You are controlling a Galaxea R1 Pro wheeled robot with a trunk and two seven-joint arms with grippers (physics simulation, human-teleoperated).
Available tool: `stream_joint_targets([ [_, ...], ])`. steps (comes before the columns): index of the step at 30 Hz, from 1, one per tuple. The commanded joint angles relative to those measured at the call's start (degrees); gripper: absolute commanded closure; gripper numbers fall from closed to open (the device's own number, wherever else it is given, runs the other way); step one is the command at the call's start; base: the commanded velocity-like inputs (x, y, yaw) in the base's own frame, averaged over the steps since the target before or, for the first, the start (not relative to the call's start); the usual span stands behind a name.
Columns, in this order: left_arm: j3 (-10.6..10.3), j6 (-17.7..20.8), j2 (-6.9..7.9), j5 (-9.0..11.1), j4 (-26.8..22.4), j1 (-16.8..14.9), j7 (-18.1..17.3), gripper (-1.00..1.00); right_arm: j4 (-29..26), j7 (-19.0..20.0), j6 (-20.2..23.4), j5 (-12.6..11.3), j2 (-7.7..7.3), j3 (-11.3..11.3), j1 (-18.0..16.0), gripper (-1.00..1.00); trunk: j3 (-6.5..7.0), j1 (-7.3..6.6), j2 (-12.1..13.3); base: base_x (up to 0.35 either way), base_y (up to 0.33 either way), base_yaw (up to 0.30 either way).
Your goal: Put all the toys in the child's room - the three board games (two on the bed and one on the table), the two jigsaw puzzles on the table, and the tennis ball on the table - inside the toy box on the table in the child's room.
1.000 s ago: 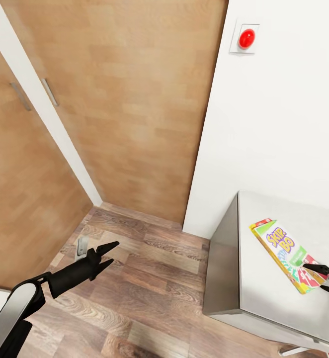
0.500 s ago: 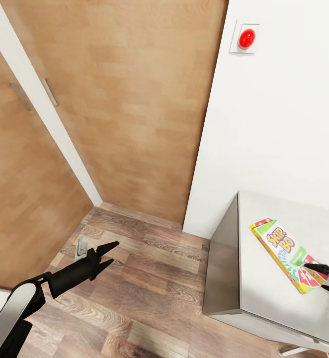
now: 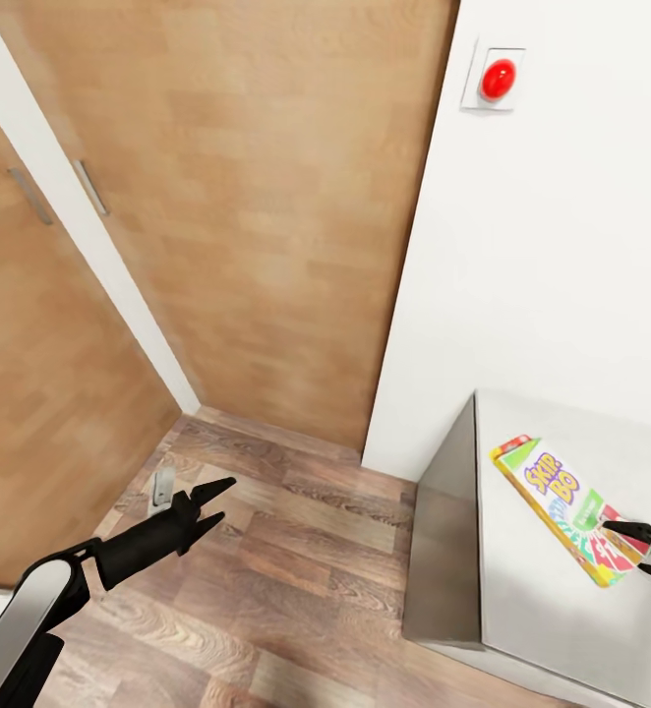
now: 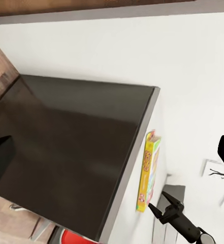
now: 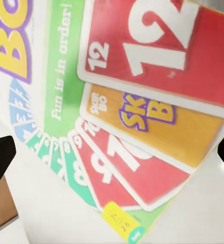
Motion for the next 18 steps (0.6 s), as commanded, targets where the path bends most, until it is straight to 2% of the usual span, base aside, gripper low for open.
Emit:
stream_joint_targets([
  [1,0.0,0.2,0.01,0.6,-0.1,0.0,0.6,-1.0,0.0,0.4,0.3,0.4,0.01,-0.1,-0.1,-1.0,-0.09,0.04,-0.1,0.135,-0.013,0.0],
  [18,-0.1,0.2,0.01,0.6,-0.1,0.0,0.6,-1.0,-0.1,0.6,0.4,0.3,-0.18,-0.1,-0.1,-1.0,-0.09,0.04,-0.1,0.034,-0.003,0.0],
])
